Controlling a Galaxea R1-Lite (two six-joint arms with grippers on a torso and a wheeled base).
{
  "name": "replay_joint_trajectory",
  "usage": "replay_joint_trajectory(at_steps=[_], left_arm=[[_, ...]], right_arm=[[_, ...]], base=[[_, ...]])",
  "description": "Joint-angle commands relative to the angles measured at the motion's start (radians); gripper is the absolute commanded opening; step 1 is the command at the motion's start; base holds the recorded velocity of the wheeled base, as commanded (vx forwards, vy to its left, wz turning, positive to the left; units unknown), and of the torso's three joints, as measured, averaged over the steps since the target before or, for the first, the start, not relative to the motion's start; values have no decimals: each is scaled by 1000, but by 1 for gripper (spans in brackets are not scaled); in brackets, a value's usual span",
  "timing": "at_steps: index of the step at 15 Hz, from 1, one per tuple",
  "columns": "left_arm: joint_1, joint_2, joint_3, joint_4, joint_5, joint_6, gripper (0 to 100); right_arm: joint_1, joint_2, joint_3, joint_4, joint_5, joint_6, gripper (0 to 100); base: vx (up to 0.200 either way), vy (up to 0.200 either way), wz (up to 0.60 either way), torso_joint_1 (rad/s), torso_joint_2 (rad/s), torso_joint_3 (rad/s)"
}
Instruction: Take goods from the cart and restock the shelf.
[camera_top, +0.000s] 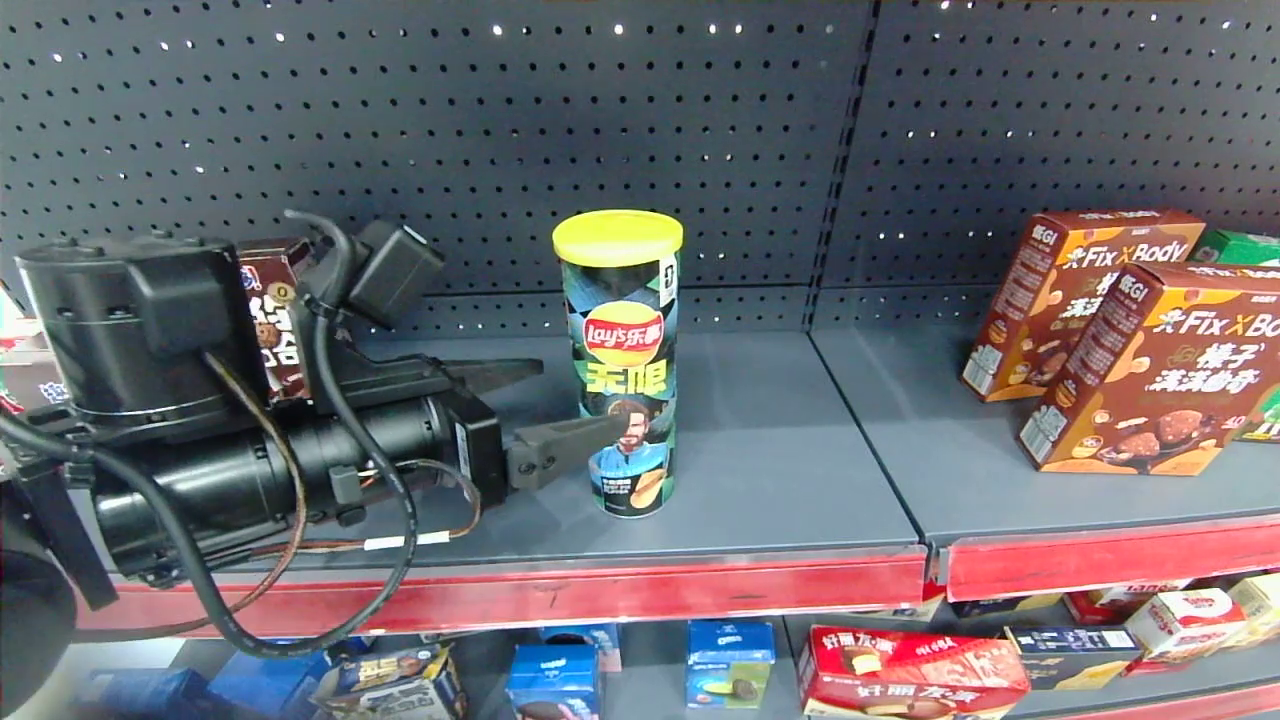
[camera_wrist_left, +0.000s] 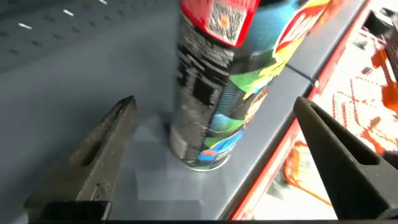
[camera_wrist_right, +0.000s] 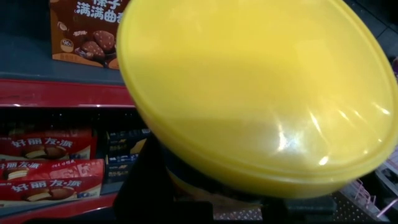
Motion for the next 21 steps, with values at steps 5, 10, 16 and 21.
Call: replay_joint_trajectory(at_steps=[5, 10, 16, 21], left_arm=[[26, -141, 29, 4, 6, -1, 100], [60, -234, 19, 22, 22, 5, 100], [136, -446, 15, 59, 48, 8, 100], [242, -507, 31, 68, 49, 8, 100]], right_arm=[[-8, 37, 1, -9, 0, 44, 0], [-42, 149, -2, -49, 2, 122, 0], [-39, 222, -16, -54, 52, 125, 0], [-34, 466, -269, -67, 223, 282, 0]], base=[[0, 0, 0, 0, 0, 0], [0, 0, 0, 0, 0, 0], [0, 0, 0, 0, 0, 0], [0, 0, 0, 0, 0, 0]])
